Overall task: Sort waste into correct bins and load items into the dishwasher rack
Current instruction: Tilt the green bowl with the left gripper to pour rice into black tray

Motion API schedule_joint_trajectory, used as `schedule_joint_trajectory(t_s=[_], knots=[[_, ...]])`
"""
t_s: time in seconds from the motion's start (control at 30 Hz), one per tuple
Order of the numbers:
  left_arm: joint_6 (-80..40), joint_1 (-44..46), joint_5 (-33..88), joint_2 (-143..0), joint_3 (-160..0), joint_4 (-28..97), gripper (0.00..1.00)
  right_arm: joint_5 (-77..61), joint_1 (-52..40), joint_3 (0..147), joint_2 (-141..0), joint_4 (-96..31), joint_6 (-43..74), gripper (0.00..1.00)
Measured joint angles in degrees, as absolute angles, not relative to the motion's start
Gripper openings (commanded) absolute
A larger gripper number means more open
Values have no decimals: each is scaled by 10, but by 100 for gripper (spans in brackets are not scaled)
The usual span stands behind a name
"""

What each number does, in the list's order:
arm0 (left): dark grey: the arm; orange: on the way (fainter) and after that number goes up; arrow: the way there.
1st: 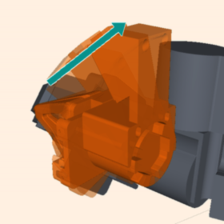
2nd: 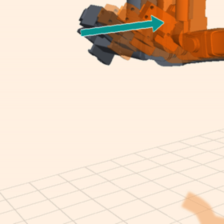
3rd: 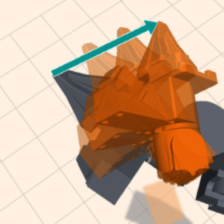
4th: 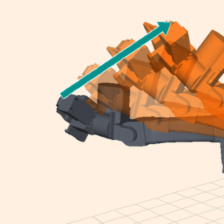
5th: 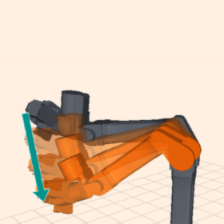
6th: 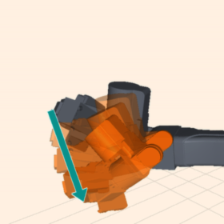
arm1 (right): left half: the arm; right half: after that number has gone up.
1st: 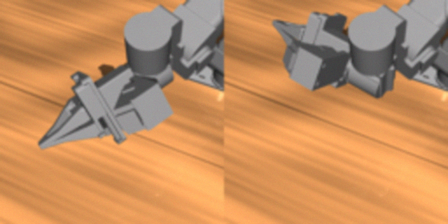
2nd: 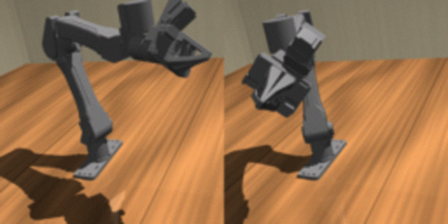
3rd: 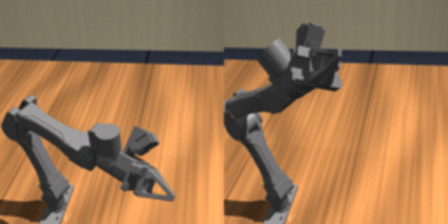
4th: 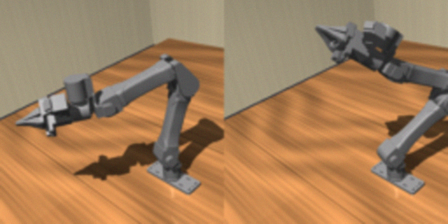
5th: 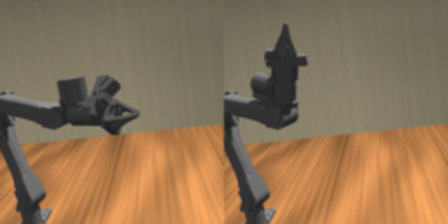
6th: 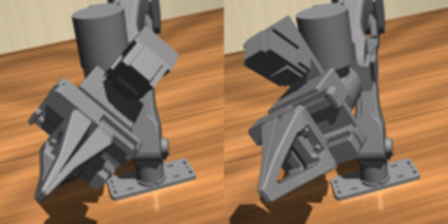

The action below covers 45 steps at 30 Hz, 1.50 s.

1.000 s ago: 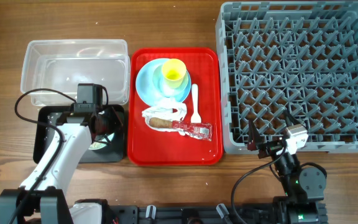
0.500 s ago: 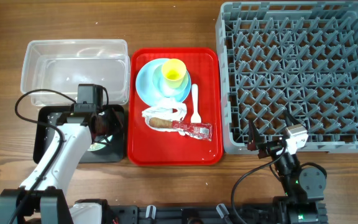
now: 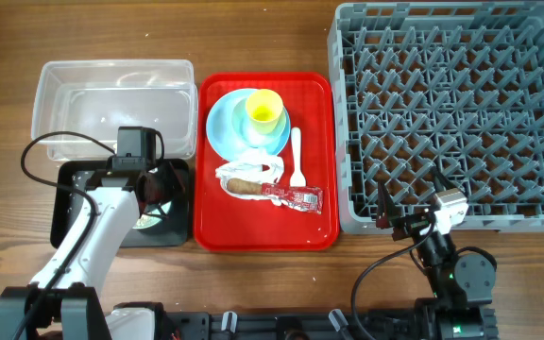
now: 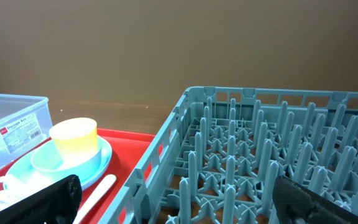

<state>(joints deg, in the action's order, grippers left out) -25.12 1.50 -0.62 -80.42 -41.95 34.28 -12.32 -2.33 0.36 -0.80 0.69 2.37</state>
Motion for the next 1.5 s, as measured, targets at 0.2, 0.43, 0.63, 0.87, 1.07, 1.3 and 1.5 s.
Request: schedule_joint_trajectory(t_s=[0.2, 0.43, 0.63, 0.87, 1.07, 1.3, 1.5], knots=[[-251, 15, -6, -804, -420, 334, 26, -123, -23, 4, -8, 7, 24, 100], [-245, 15, -6, -804, -420, 329, 28, -123, -23, 4, -8, 7, 24, 100], [-238, 15, -6, -804, -420, 327, 28, -123, -23, 4, -8, 7, 24, 100], [-234, 15, -11, -829, -420, 315, 27, -123, -23, 4, -8, 7, 24, 100], [-233, 15, -19, -829, -420, 314, 20, -123, -23, 4, -8, 7, 24, 100], [-232, 15, -17, -829, -420, 314, 21, -123, -23, 4, -8, 7, 24, 100], [-232, 15, -16, -829, -420, 310, 24, -123, -23, 4, -8, 7, 24, 100]])
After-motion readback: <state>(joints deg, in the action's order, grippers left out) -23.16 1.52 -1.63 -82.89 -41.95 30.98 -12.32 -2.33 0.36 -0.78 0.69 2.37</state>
